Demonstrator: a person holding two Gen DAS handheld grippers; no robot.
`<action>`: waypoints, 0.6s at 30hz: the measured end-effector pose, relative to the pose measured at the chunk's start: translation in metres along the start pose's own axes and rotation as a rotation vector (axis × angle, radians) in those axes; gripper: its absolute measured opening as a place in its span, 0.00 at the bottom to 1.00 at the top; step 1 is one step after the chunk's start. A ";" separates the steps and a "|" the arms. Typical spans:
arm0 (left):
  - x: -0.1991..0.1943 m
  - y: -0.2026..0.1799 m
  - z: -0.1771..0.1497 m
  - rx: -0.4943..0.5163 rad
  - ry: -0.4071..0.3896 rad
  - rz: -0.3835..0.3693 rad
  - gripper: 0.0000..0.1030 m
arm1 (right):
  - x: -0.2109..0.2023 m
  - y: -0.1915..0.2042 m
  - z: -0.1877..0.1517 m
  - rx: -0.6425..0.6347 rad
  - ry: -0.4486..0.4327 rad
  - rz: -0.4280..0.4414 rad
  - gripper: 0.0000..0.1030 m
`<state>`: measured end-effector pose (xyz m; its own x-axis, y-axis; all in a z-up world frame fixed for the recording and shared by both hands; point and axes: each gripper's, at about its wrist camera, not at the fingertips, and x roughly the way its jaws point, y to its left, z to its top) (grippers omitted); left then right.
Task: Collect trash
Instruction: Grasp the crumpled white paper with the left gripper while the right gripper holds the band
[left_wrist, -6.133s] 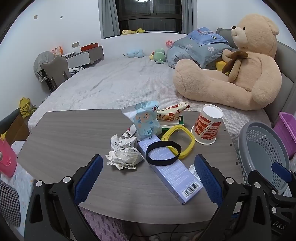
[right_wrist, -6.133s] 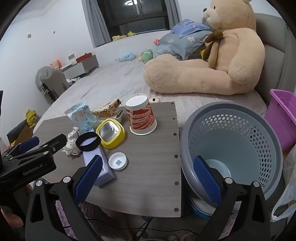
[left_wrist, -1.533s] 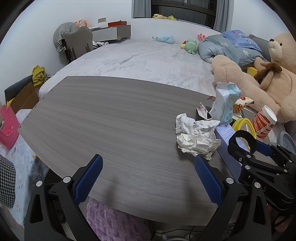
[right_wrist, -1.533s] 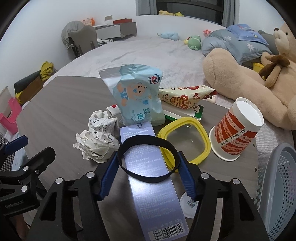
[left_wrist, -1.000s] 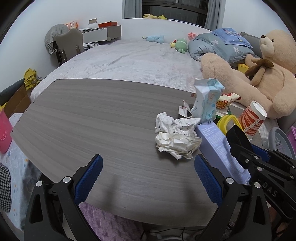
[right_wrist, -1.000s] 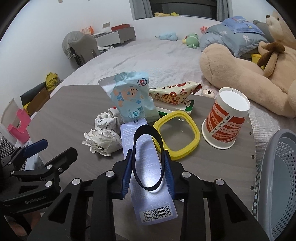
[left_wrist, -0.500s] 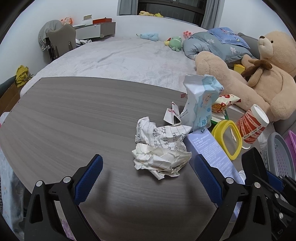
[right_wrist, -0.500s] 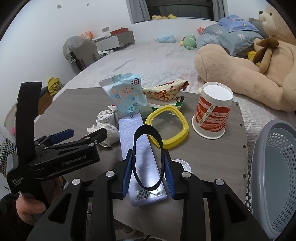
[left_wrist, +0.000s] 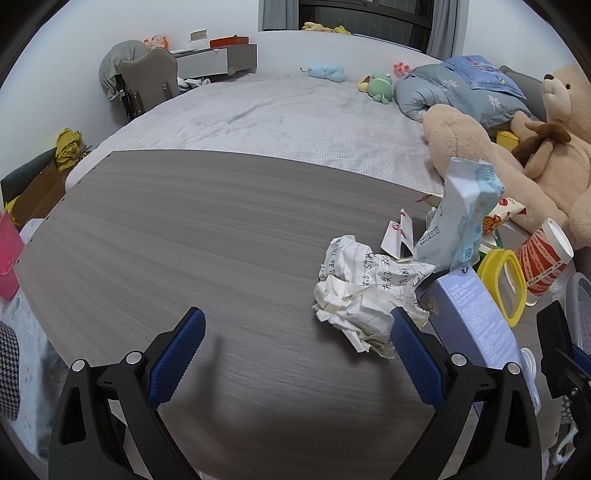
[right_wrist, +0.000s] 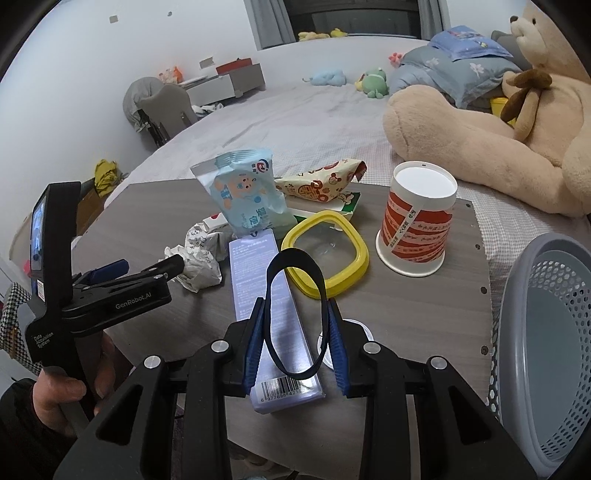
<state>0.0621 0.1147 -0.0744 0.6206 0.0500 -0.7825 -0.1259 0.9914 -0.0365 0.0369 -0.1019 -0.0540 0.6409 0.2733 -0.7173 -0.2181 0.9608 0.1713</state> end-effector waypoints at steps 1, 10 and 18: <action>-0.002 0.000 0.000 0.001 -0.002 -0.007 0.92 | 0.000 0.000 0.000 0.000 -0.001 -0.001 0.31; 0.008 -0.018 0.006 0.025 0.029 -0.088 0.92 | -0.005 0.001 -0.001 -0.004 -0.006 -0.008 0.31; 0.028 -0.014 0.009 0.001 0.074 -0.114 0.88 | -0.008 -0.003 0.000 0.003 -0.005 -0.016 0.31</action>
<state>0.0877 0.1031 -0.0902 0.5722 -0.0716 -0.8170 -0.0575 0.9902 -0.1270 0.0325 -0.1065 -0.0486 0.6480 0.2585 -0.7164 -0.2060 0.9651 0.1619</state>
